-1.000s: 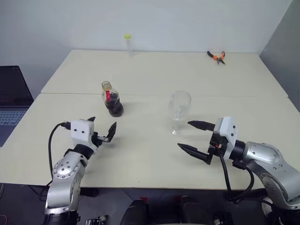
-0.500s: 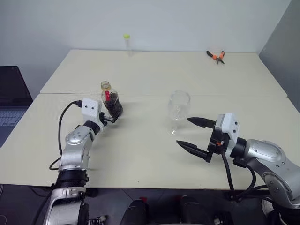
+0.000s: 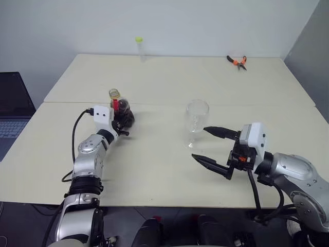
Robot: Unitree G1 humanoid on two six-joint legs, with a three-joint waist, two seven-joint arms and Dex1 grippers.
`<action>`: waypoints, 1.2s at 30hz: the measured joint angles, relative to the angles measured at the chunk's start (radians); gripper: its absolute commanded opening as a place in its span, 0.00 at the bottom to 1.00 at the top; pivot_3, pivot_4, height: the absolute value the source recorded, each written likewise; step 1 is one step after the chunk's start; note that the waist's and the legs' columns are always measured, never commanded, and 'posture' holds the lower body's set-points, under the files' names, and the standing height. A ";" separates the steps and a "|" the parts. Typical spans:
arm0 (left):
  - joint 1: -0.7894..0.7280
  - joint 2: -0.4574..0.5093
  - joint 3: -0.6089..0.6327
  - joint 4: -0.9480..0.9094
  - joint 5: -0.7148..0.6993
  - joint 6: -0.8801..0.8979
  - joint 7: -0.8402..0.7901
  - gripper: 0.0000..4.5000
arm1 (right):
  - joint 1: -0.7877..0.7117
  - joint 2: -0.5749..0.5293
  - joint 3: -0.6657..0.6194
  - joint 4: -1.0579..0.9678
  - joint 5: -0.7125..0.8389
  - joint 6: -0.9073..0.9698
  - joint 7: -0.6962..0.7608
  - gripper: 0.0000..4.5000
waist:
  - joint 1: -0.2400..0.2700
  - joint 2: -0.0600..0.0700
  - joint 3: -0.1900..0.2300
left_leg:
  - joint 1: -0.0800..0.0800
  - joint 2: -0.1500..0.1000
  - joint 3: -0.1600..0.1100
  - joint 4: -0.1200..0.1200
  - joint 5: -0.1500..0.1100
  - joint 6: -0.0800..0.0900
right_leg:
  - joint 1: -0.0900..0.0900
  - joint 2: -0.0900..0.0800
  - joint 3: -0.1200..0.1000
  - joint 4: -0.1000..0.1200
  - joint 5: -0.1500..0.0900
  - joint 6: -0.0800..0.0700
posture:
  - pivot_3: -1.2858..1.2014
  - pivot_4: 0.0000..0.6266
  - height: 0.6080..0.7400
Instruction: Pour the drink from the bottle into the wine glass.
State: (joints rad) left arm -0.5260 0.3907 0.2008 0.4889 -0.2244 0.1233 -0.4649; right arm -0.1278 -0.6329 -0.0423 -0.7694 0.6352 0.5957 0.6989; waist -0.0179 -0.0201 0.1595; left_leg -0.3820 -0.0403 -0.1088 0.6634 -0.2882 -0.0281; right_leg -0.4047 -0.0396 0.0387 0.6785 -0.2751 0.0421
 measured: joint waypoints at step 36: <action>-0.341 0.117 -0.466 0.020 0.565 -0.553 -0.057 0.16 | -0.009 0.138 0.032 0.108 -0.149 -0.088 -0.199 1.00 | -0.009 -0.002 0.001 | -0.001 -0.001 0.001 0.000 0.000 0.000 | -0.001 0.002 0.001 0.001 0.000 0.000 | 0.52 0.24 1.00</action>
State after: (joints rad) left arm -0.8669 0.5082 -0.2653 0.5084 0.3409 -0.4300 -0.5217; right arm -0.1364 -0.4951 -0.0106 -0.6611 0.4866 0.5076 0.5000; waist -0.0264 -0.0217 0.1609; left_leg -0.3828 -0.0411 -0.1077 0.6632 -0.2879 -0.0285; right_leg -0.4057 -0.0380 0.0395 0.6790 -0.2753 0.0425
